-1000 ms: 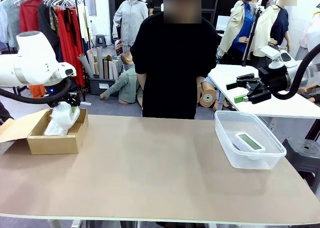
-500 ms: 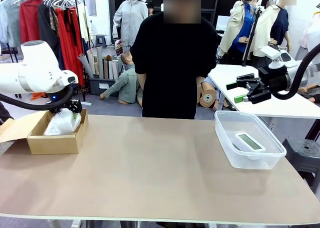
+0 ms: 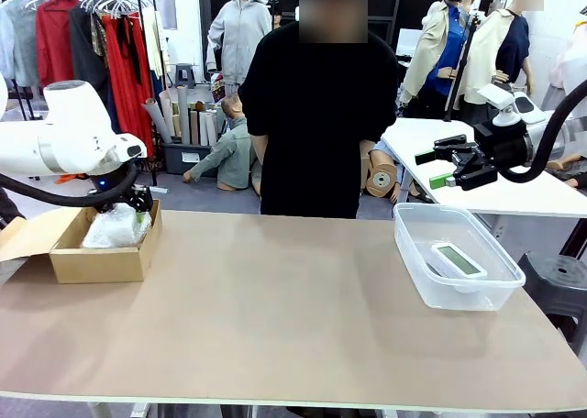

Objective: Separate and place wrapped and unwrapped clocks.
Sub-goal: If the picked Digital clock is wrapped, place it in the Package Box ; if not, place it in the Organizing box.

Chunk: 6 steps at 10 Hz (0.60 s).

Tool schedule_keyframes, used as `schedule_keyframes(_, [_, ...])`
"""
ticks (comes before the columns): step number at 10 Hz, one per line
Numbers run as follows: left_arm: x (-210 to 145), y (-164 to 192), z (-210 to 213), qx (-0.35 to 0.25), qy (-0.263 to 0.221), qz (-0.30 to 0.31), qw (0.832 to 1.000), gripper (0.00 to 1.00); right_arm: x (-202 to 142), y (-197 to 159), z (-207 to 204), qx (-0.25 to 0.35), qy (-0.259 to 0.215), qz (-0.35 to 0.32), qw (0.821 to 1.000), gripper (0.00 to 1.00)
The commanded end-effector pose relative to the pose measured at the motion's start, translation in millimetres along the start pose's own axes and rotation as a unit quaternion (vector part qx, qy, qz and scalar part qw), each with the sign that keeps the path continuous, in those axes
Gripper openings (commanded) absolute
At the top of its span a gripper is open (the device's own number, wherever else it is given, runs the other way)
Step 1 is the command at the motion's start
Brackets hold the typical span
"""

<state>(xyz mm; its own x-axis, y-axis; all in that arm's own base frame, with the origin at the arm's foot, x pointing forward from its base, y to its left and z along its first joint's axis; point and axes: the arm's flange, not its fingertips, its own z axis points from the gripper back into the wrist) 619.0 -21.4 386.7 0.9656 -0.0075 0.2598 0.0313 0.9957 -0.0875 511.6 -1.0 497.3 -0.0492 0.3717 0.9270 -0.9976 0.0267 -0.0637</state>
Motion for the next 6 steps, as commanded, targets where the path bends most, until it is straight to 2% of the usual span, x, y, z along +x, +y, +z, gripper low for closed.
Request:
schedule_keyframes(1, [3.8,2.9,-3.9,-0.018,-0.005,-0.011,1.000,0.00,1.9,0.7,0.6,0.000,-0.001,0.002,1.000,1.00])
schedule_keyframes(6, [5.3,2.4,-13.1,-0.015,0.000,-0.011,1.000,0.00,1.9,0.7,0.6,0.000,-0.001,0.002,1.000,1.00])
